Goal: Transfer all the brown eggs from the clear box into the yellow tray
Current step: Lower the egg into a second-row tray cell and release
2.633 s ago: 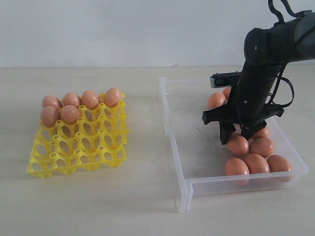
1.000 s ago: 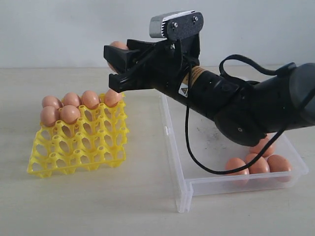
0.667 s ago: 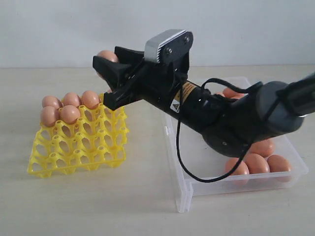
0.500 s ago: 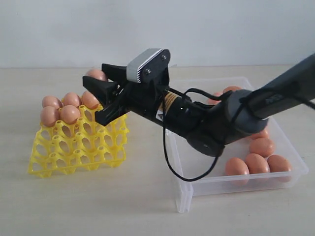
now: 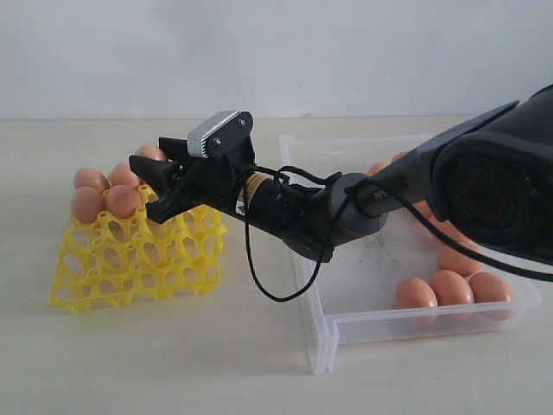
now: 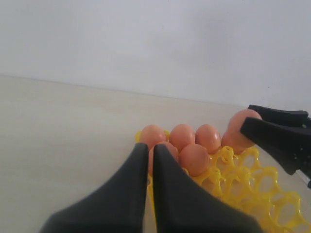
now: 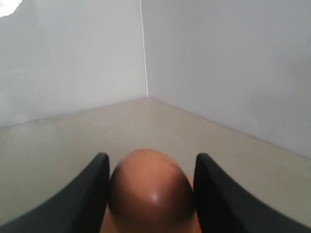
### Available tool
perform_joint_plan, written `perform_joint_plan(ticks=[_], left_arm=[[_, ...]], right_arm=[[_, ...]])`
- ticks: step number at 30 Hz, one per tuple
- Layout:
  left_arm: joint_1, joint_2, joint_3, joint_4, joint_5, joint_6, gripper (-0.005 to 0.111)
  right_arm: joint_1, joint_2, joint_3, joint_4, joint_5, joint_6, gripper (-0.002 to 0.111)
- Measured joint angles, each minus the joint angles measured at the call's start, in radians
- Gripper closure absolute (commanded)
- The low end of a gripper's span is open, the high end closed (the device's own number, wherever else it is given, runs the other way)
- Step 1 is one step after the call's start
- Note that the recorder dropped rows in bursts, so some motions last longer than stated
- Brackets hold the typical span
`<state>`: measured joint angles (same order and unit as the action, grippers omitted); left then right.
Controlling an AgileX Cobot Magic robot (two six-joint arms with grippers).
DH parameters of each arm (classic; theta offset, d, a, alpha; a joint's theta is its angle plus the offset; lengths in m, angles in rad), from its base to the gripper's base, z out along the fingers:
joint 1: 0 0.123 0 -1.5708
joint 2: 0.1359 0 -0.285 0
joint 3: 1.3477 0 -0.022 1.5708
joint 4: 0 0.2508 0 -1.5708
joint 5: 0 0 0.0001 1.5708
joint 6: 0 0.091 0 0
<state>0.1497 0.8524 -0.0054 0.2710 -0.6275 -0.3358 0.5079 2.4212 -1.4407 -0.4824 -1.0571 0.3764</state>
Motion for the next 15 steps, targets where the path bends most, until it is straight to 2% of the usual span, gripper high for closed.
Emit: perform_joint_plan(ticks=[15], left_arm=[[0.000, 0.000, 0.000, 0.000, 0.000, 0.004, 0.103]], right_arm=[[0.000, 0.062, -0.089, -0.005, 0.066, 0.047, 0.108]])
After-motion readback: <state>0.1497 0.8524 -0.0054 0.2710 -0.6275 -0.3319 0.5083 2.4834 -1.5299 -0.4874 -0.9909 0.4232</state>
